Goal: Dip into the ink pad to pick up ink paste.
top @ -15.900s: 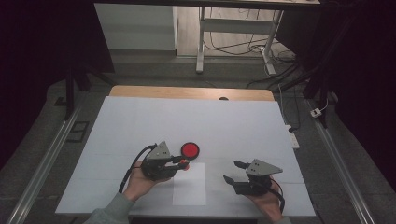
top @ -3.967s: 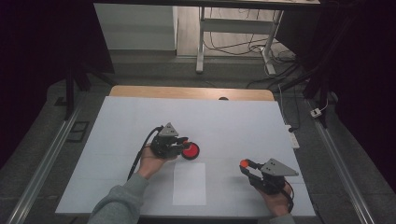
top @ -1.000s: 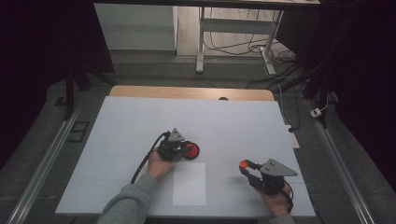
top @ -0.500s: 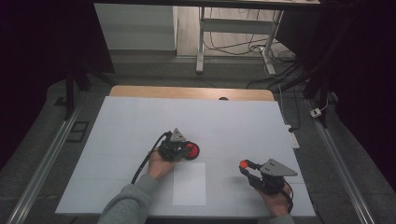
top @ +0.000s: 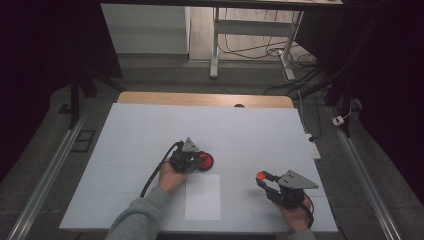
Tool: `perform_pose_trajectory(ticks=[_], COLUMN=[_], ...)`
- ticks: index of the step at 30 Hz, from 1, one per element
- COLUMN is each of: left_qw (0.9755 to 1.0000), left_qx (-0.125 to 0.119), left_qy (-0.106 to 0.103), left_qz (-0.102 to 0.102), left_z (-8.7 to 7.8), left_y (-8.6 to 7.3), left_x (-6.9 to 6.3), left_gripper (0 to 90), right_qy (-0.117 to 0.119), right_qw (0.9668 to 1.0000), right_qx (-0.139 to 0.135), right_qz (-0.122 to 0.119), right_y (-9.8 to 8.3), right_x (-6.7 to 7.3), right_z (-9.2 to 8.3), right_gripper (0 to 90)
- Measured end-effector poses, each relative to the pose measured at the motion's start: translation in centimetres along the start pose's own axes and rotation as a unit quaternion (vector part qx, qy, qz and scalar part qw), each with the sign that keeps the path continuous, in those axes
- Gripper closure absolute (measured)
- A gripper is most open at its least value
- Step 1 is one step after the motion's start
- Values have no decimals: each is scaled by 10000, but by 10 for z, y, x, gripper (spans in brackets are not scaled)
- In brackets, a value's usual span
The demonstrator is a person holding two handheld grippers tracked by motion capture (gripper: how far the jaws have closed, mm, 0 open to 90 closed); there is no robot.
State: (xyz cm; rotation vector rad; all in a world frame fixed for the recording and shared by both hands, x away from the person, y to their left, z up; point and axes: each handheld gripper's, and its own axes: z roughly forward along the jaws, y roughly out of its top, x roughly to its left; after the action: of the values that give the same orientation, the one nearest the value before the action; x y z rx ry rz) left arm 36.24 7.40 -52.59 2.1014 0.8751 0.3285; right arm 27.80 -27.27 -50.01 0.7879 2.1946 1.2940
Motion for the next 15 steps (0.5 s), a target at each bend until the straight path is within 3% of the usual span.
perform_pose_trajectory(ticks=[4, 6, 7, 11, 15], left_qw=[10000, 9998, 9998, 9981, 9980], left_qx=[-26, -47, -81, -529, -561], left_qy=[-63, -176, -130, -221, -238], left_qz=[3, -117, -146, -221, -153], left_z=[0, -1, -2, -14, -24], left_y=[0, 0, 0, 8, 18], left_x=[2, 6, 6, 7, 7], left_gripper=[734, 733, 732, 732, 732], right_qy=[0, 1, 0, -4, -18], right_qw=[10000, 10000, 10000, 10000, 10000], right_qx=[-6, -16, -21, -53, -61], right_qz=[-1, 3, 7, 8, 14], right_y=[0, 0, 0, 1, 1], right_x=[0, 0, 0, 0, 0], right_z=[0, -1, -1, -2, -2], right_gripper=[641, 642, 642, 642, 642])
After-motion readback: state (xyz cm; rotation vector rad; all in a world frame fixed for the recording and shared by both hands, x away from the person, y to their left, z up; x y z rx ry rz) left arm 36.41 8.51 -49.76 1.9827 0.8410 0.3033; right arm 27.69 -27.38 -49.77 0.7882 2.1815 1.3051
